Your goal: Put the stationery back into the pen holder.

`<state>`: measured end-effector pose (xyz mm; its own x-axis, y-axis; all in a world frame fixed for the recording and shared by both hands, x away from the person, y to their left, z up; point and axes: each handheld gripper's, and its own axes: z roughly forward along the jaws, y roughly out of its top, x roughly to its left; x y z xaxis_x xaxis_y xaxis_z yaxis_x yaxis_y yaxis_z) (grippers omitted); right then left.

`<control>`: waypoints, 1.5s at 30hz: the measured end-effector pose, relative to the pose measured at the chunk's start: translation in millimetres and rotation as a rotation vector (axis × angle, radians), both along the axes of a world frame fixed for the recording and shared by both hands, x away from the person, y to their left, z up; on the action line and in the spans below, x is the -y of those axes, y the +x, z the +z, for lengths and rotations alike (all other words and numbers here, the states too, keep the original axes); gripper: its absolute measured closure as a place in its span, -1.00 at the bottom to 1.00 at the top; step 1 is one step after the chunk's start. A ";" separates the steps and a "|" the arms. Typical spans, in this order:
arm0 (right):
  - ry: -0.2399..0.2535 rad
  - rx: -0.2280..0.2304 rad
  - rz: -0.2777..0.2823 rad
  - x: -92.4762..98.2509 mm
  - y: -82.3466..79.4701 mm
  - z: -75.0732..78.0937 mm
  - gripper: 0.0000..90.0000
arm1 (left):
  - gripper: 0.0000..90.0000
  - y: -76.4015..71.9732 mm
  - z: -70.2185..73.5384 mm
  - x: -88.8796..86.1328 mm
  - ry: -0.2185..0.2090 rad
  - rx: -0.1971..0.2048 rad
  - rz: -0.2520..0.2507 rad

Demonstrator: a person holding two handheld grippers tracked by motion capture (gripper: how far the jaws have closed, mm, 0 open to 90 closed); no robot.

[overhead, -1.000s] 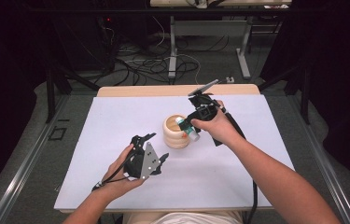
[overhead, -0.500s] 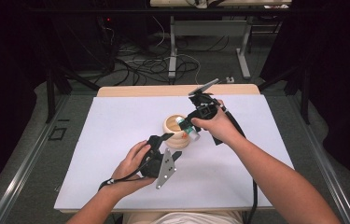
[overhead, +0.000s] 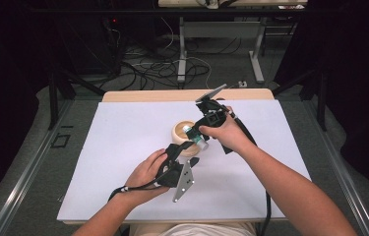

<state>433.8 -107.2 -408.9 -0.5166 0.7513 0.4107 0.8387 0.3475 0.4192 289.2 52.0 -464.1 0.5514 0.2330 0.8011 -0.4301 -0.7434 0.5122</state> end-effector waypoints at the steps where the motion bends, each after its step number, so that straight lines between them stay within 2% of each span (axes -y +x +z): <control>1: 0.014 0.015 -0.006 -1.1 -0.2 -1.7 0.46 | 0.01 0.5 -0.6 0.2 -0.002 0.000 -0.005; 2: 0.004 0.005 -0.003 -1.7 -0.3 -1.0 0.46 | 0.02 1.0 -0.5 0.3 0.009 0.000 -0.010; 4: 0.032 0.014 -0.027 -5.0 -1.9 -3.3 0.46 | 0.04 1.7 -0.9 0.9 0.020 0.006 -0.017; 5: -0.005 -0.026 -0.004 -4.4 -1.2 0.0 0.46 | 0.04 1.9 -2.0 1.5 0.019 0.005 -0.022; 6: -0.031 -0.040 0.021 -3.6 -0.6 1.7 0.45 | 0.05 2.0 -2.7 2.0 0.023 0.012 -0.023; 9: 0.013 -0.007 0.000 -6.5 -1.8 -2.0 0.46 | 0.08 2.0 -6.0 4.7 0.046 0.029 -0.041; 12: 0.000 -0.017 0.012 -7.6 -1.9 -1.3 0.46 | 0.09 1.9 -8.8 6.7 0.091 0.054 -0.036; 16: 0.002 -0.030 0.014 -9.7 -3.3 -1.9 0.46 | 0.10 2.3 -14.8 10.2 0.110 0.078 -0.038; 22: 0.001 -0.051 0.026 -12.9 -4.1 -3.8 0.46 | 0.13 3.2 -18.1 13.9 0.153 0.158 -0.043; 29: 0.001 -0.066 0.034 -17.0 -4.8 -6.1 0.46 | 0.17 3.9 -21.7 17.4 0.201 0.227 -0.052; 36: -0.001 -0.075 0.048 -19.0 -5.1 -7.7 0.46 | 0.26 6.7 -22.7 18.4 0.220 0.252 -0.050; 42: -0.001 -0.076 0.050 -20.5 -4.6 -9.0 0.46 | 0.39 7.3 -24.5 18.4 0.224 0.237 -0.049; 45: -0.003 -0.087 0.043 -21.1 -4.3 -8.7 0.46 | 0.42 7.4 -24.9 18.8 0.231 0.257 -0.053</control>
